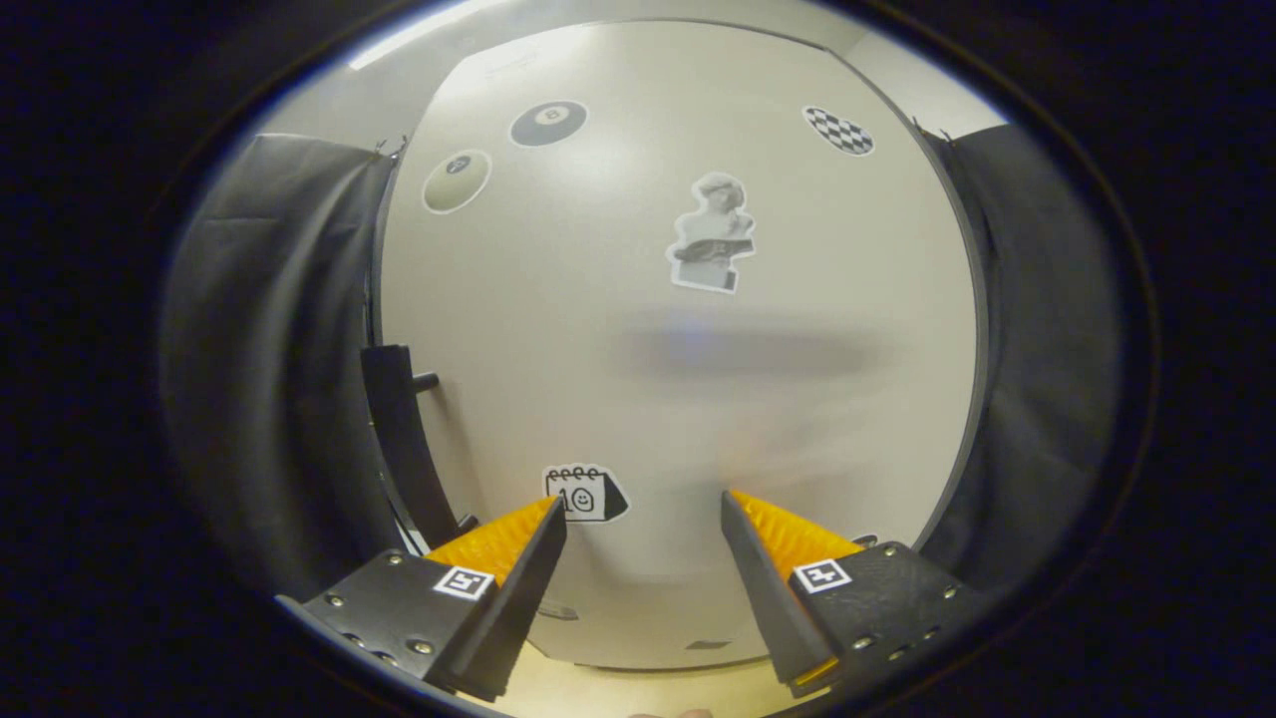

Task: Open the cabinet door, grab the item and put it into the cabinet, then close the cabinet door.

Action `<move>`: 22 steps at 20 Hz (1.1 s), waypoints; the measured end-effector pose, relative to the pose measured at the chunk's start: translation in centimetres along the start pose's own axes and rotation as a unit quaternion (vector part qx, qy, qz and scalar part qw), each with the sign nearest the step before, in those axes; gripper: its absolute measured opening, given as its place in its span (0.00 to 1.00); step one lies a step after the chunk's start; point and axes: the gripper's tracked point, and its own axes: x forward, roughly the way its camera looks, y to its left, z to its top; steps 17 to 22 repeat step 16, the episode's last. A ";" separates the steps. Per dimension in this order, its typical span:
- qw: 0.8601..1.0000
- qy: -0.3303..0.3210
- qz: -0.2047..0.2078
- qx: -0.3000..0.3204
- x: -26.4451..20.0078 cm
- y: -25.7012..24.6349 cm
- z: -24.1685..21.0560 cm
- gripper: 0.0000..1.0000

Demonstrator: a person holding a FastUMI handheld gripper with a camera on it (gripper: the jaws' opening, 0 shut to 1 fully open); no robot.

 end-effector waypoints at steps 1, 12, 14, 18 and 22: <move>1.000 0.000 0.001 0.001 0.0 0.0 0.0 0.94; 0.998 -0.033 0.054 0.019 -2.7 0.6 2.3 0.95; 0.997 -0.043 0.063 0.015 -3.6 0.2 2.8 0.95; 0.997 -0.050 0.063 0.002 -4.3 -0.6 3.0 0.95; 0.997 -0.050 0.063 0.002 -4.3 -0.6 3.0 0.95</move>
